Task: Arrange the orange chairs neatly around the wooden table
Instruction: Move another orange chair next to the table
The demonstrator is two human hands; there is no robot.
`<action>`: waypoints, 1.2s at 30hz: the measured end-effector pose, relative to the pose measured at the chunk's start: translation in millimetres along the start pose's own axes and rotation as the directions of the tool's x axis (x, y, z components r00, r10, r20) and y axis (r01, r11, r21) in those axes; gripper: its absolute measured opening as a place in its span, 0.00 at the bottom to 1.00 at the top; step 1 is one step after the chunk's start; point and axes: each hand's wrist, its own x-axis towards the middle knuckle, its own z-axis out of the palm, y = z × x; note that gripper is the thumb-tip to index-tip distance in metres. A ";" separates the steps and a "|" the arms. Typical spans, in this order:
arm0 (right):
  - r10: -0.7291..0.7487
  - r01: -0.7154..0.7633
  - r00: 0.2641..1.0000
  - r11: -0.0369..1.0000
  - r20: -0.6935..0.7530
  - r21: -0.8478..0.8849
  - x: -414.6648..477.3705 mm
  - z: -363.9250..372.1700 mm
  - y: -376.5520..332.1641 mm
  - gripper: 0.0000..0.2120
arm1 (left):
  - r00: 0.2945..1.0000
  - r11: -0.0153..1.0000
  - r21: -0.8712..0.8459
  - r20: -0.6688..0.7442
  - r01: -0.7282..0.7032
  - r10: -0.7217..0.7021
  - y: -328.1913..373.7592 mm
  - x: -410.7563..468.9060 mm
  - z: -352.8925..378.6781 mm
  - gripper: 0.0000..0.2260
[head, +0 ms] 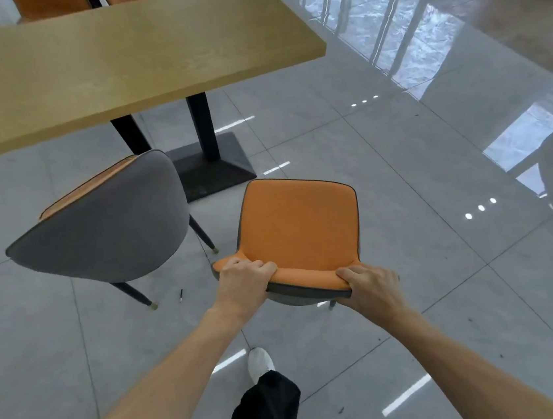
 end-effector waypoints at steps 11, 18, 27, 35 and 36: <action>-0.037 0.033 0.999 0.994 0.040 0.102 112.2 31.8 23.4 0.09 | 0.996 0.998 -0.012 -0.054 0.066 -0.066 -58.0 74.0 -6.6 0.11; -0.095 0.091 0.995 0.988 0.029 0.124 180.5 40.0 25.7 0.13 | 0.990 0.993 -0.021 -0.078 0.119 -0.120 -96.3 113.1 -24.2 0.09; -0.201 0.200 0.980 0.969 -0.006 0.142 251.5 43.9 32.2 0.14 | 0.976 0.982 -0.055 -0.108 0.183 -0.188 -125.8 154.5 -37.9 0.14; -0.270 0.268 0.963 0.948 -0.012 0.171 311.7 51.7 39.3 0.14 | 0.961 0.973 -0.063 -0.156 0.222 -0.229 -150.9 184.0 -49.9 0.21; -0.280 0.277 0.960 0.944 -0.005 0.182 318.0 53.7 40.0 0.15 | 0.962 0.974 -0.059 -0.157 0.218 -0.225 -154.8 187.1 -50.7 0.22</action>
